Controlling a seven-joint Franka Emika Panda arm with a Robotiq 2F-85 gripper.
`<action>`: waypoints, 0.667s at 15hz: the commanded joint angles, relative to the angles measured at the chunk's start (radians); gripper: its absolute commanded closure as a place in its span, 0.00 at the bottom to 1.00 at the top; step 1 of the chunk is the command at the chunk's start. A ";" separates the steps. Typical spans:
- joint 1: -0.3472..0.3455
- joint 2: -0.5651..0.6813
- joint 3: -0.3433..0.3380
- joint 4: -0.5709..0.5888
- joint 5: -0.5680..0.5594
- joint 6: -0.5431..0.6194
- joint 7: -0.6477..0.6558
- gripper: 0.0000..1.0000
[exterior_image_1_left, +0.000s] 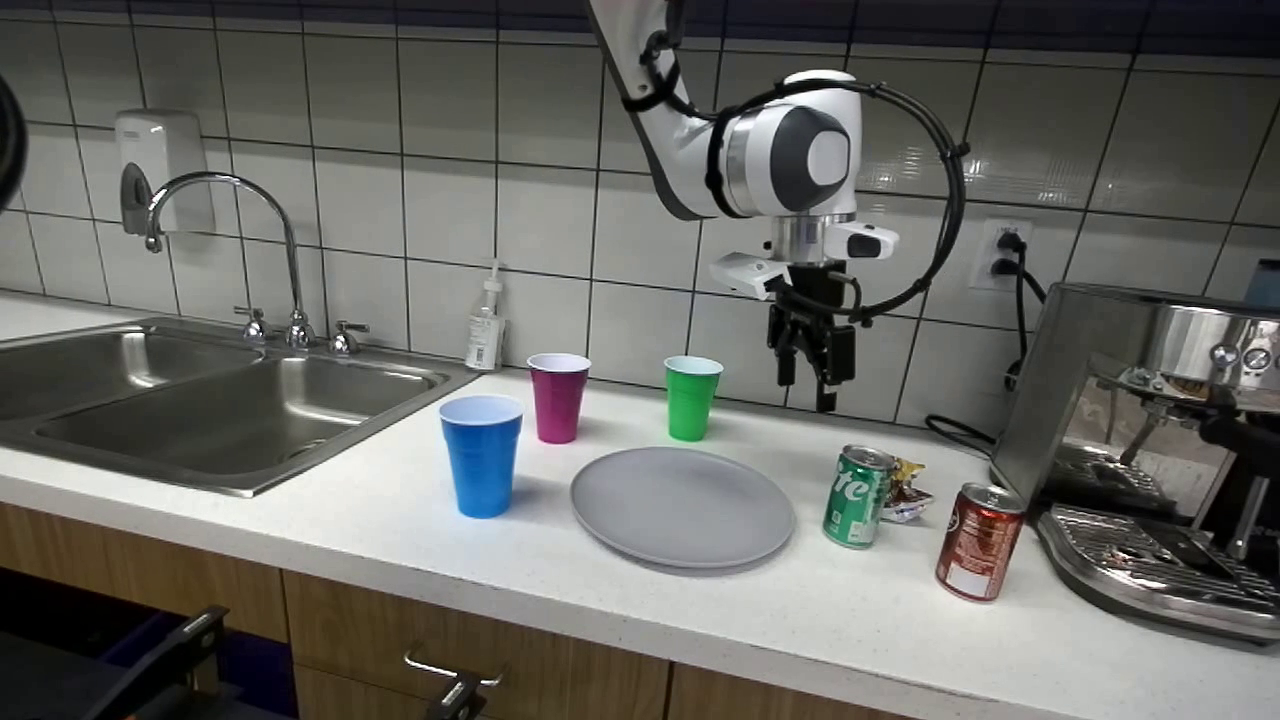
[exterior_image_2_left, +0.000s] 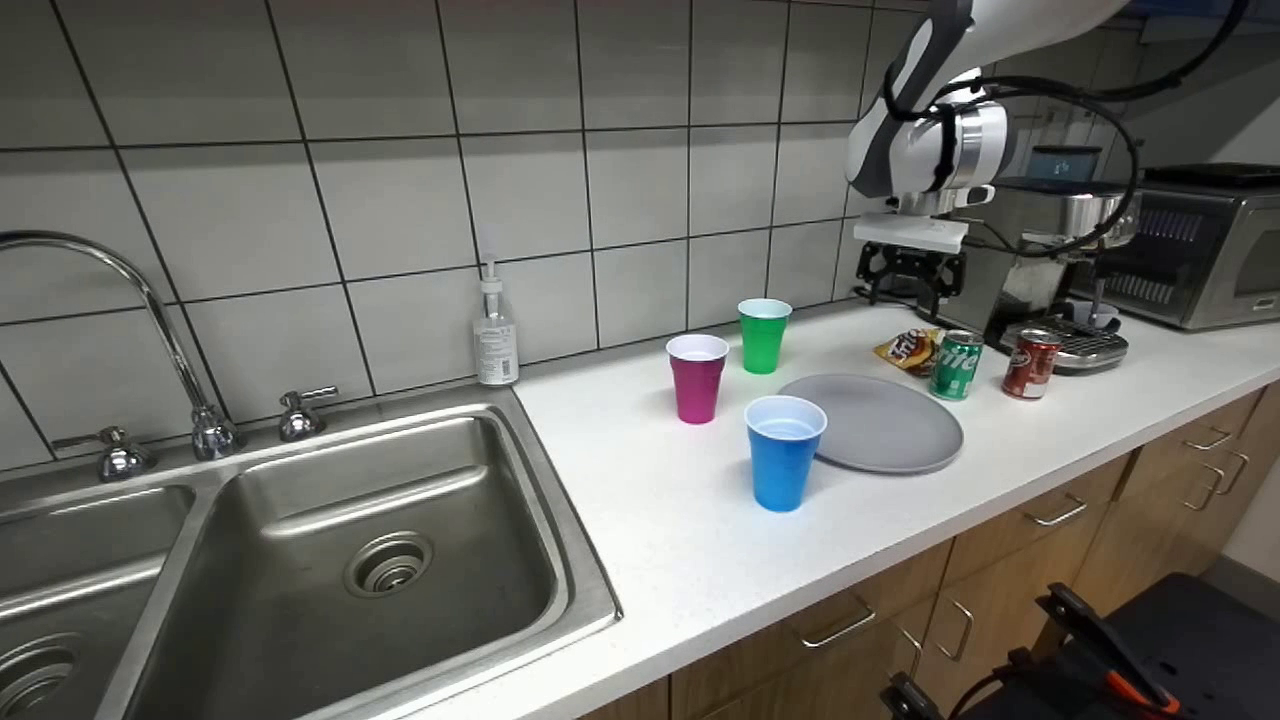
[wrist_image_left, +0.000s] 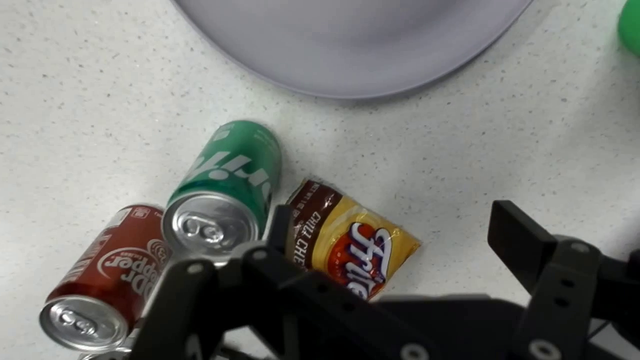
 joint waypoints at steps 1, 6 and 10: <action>0.023 -0.045 0.022 -0.051 -0.013 0.007 -0.005 0.00; 0.051 -0.018 0.050 -0.019 -0.001 0.009 0.010 0.00; 0.064 0.004 0.076 0.011 0.012 0.008 0.020 0.00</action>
